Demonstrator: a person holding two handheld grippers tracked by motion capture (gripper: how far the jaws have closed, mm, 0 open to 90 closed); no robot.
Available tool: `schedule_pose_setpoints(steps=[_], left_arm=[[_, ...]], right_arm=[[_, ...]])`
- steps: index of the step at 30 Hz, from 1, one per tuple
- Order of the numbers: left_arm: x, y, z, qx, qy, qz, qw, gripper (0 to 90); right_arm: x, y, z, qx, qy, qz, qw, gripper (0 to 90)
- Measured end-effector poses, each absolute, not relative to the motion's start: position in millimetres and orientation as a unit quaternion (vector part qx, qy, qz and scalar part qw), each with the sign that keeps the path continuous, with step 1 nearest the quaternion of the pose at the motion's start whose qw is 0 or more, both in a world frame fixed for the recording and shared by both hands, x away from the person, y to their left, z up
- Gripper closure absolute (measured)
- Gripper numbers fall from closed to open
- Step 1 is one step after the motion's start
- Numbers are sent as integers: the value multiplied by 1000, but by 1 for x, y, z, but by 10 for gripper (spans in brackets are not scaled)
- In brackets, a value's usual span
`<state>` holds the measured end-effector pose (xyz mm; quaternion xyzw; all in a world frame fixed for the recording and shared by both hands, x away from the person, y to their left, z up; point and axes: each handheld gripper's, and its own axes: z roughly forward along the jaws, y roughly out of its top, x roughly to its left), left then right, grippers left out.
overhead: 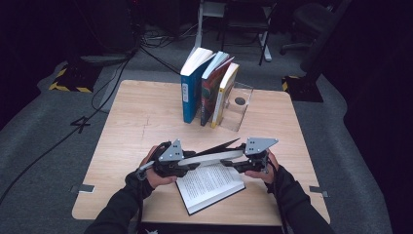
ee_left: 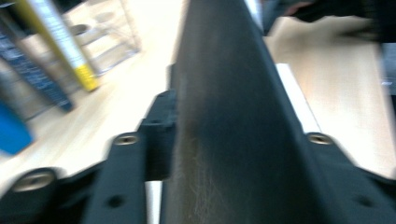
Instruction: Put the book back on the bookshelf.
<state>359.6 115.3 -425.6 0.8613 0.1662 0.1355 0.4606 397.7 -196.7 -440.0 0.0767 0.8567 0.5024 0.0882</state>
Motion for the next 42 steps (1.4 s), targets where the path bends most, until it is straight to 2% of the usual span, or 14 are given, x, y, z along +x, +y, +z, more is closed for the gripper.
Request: schedule_pose_setpoints(steps=[2, 4, 7, 10, 12, 21, 29, 30, 32, 33, 34, 35, 36, 42], left_arm=[[361, 117, -426, 862, 170, 130, 460, 490], [362, 121, -427, 862, 177, 143, 453, 493], [363, 127, -426, 861, 179, 147, 453, 488], [364, 128, -425, 863, 168, 144, 453, 553], [366, 130, -425, 866, 157, 134, 455, 581], [367, 132, -425, 865, 156, 127, 460, 614], [369, 134, -426, 866, 150, 117, 463, 613], [369, 134, -426, 866, 150, 116, 463, 613], [369, 135, -426, 864, 151, 115, 465, 609], [370, 135, -426, 864, 153, 114, 466, 609], [370, 135, -425, 867, 153, 113, 460, 600], [370, 135, -425, 867, 153, 113, 460, 585], [369, 135, -424, 870, 155, 116, 454, 540], [358, 127, -413, 882, 161, 153, 415, 459]], right_arm=[[396, -196, -440, 73, 858, 501, 89, 645], [386, -188, -440, 61, 863, 492, 98, 729], [380, -184, -440, 63, 863, 488, 115, 742], [378, -184, -440, 70, 861, 489, 119, 732], [376, -188, -439, 91, 851, 501, 126, 652], [375, -228, -436, 118, 852, 486, 157, 516], [392, -225, -440, 125, 849, 488, 160, 335], [394, -223, -441, 122, 848, 492, 156, 339], [395, -217, -442, 110, 847, 499, 143, 431], [395, -217, -442, 110, 847, 499, 143, 431], [393, -211, -441, 101, 847, 498, 156, 525], [391, -210, -440, 98, 847, 497, 158, 559], [391, -209, -439, 94, 848, 497, 161, 578], [383, -202, -437, 78, 857, 482, 165, 625]])
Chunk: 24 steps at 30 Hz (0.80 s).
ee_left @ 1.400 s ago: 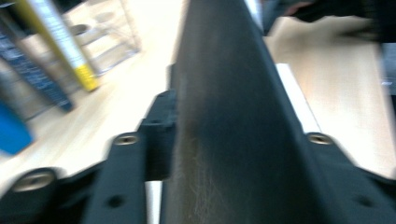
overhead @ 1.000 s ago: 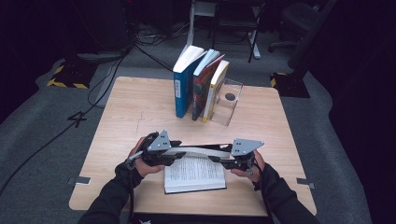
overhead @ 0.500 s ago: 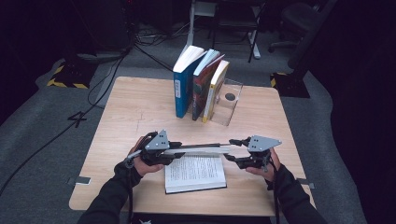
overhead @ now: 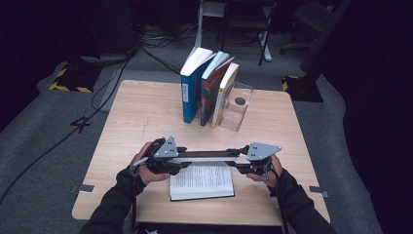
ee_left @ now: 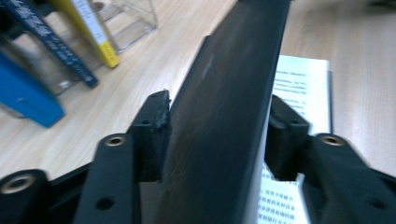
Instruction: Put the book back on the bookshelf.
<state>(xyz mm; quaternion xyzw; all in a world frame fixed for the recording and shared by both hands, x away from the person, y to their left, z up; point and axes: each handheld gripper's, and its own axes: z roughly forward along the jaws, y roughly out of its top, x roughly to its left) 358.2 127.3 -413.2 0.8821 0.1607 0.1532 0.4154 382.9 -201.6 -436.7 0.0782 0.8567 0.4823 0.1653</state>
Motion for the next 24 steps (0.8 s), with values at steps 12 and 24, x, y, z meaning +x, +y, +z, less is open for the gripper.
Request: schedule_pose_setpoints(steps=[12, 24], left_arm=[[337, 106, -397, 885, 182, 208, 375, 367], [337, 91, -406, 912, 142, 199, 329, 592]], right_arm=[[373, -183, -435, 66, 867, 462, 178, 628], [372, -176, -437, 59, 872, 450, 184, 591]])
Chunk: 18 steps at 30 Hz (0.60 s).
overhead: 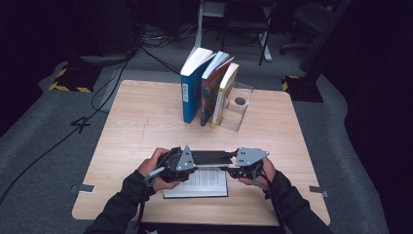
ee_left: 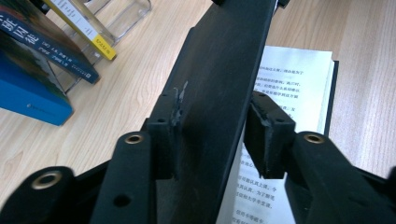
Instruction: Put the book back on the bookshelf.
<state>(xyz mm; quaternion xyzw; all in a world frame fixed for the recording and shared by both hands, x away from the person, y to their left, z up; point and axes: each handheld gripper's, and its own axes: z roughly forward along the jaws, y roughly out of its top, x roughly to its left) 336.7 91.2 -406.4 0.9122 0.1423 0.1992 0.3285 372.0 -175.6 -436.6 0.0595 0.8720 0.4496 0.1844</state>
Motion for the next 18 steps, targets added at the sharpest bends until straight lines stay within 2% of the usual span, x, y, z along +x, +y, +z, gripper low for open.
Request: schedule_pose_setpoints(steps=[4, 7, 9, 12, 18], left_arm=[[339, 95, -407, 912, 136, 194, 334, 600], [343, 99, -406, 911, 140, 182, 343, 599], [348, 99, -403, 913, 147, 169, 342, 586], [349, 96, -400, 910, 179, 184, 327, 456], [339, 83, -402, 905, 202, 211, 310, 403]], right_arm=[[378, -180, -441, 65, 869, 459, 172, 544], [387, -185, -446, 76, 867, 467, 155, 556], [388, -185, -445, 75, 865, 470, 161, 584], [384, -180, -441, 72, 867, 460, 180, 615], [375, -174, -439, 74, 871, 446, 192, 616]])
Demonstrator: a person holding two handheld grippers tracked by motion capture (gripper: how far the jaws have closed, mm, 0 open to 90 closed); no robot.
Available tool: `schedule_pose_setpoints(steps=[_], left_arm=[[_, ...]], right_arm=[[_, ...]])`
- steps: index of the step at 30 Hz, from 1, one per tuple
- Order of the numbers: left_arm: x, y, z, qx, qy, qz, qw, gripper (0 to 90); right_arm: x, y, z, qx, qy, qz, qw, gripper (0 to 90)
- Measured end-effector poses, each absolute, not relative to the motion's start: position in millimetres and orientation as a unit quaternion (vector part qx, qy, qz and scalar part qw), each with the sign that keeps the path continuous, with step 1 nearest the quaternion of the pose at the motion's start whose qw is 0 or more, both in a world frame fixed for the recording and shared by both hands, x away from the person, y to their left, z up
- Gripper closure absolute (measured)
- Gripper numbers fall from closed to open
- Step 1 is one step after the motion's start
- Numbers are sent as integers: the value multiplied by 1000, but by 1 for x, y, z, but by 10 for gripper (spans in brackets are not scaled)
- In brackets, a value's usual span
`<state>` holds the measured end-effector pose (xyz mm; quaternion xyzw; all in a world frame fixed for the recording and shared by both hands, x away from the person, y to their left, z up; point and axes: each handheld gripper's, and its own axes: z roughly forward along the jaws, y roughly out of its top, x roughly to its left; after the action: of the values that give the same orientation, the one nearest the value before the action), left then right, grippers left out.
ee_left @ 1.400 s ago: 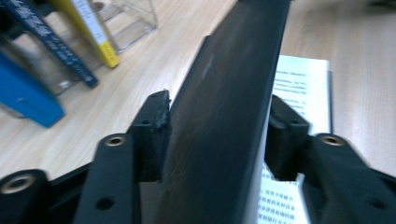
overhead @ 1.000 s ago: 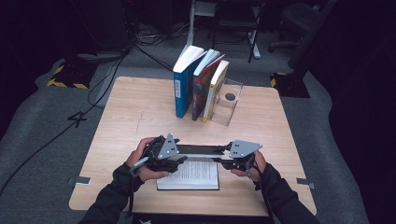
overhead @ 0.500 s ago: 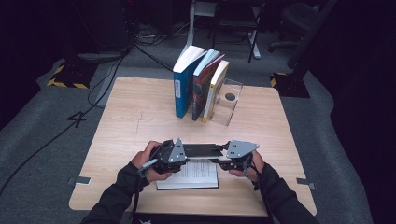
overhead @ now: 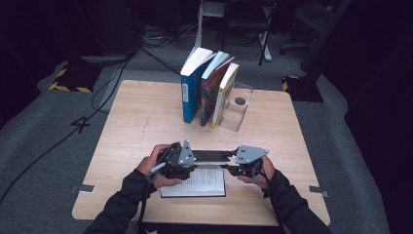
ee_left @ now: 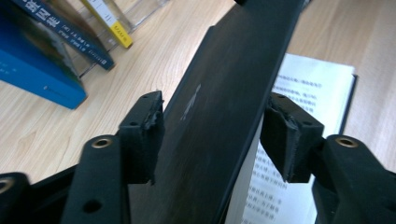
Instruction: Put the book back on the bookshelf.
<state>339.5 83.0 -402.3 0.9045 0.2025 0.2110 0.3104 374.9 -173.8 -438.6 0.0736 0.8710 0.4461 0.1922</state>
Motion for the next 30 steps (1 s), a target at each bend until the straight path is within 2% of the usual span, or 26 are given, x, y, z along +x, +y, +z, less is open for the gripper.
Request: schedule_pose_setpoints(steps=[3, 7, 10, 11, 14, 19, 23, 30], left_arm=[[333, 70, -408, 896, 224, 234, 305, 360], [330, 62, -413, 893, 225, 253, 296, 357], [331, 64, -416, 898, 208, 241, 306, 437], [332, 65, -416, 903, 199, 225, 307, 512], [332, 63, -419, 908, 201, 219, 294, 523], [336, 64, -415, 908, 215, 207, 294, 521], [337, 65, -414, 901, 243, 212, 289, 462], [334, 61, -415, 886, 259, 265, 280, 327]], right_arm=[[368, -169, -438, 81, 874, 435, 201, 609], [365, -166, -437, 83, 876, 427, 208, 602], [362, -164, -437, 82, 877, 422, 213, 597], [362, -163, -437, 80, 877, 422, 214, 580], [367, -164, -440, 65, 881, 425, 196, 532], [373, -168, -442, 59, 873, 445, 191, 560], [366, -164, -440, 69, 873, 430, 218, 590], [360, -156, -437, 111, 869, 428, 221, 590]])
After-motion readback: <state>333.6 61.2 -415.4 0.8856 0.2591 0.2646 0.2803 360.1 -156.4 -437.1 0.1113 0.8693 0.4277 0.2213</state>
